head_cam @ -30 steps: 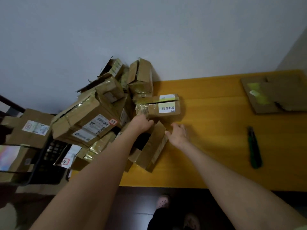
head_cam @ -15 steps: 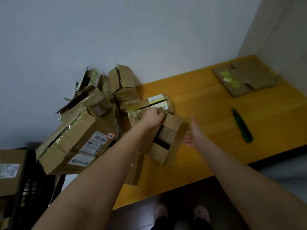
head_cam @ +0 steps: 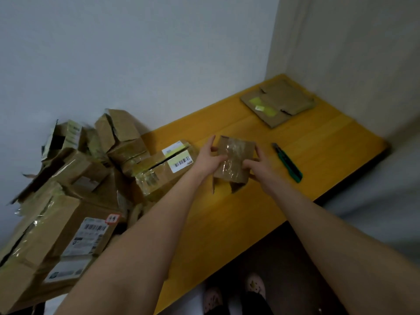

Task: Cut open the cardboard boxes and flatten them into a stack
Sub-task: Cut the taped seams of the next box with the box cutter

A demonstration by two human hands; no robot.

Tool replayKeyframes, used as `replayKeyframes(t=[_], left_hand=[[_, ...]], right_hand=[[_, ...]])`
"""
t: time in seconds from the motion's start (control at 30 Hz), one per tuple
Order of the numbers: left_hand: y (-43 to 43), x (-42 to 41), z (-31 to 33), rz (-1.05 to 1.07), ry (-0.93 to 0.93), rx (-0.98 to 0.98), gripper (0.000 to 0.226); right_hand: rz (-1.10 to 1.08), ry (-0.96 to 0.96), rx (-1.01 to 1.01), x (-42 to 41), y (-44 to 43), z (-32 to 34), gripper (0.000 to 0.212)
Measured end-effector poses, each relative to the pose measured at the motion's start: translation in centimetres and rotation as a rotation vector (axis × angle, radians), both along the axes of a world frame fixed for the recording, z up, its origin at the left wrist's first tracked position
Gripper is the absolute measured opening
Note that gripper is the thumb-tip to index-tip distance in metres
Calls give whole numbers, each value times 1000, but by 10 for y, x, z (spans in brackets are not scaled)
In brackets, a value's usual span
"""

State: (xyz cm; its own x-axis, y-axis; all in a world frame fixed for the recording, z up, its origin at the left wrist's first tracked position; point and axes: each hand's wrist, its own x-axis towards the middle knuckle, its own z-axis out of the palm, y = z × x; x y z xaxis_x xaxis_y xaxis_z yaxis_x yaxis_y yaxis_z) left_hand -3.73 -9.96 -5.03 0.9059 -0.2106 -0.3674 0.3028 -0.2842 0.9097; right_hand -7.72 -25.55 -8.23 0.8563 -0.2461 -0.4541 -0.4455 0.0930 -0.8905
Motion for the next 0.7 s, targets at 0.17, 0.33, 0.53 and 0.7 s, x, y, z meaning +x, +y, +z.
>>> replayKeyframes(t=[0.17,0.33,0.53,0.7], left_hand=[[-19,9,-4,72,5,37,50],[-42,29,1,99,-32,42,48],[-56,41,-14,-151,-158,414,66],[-83,40,-19,-341,-78,1050,108]], right_hand=[[-137,-39,192,6,-8,1,30],[-332,-44,256,22,-26,2,20],[-178,12,72,39,-39,-10,43],[-139,172,-9,40,-42,-34,41]])
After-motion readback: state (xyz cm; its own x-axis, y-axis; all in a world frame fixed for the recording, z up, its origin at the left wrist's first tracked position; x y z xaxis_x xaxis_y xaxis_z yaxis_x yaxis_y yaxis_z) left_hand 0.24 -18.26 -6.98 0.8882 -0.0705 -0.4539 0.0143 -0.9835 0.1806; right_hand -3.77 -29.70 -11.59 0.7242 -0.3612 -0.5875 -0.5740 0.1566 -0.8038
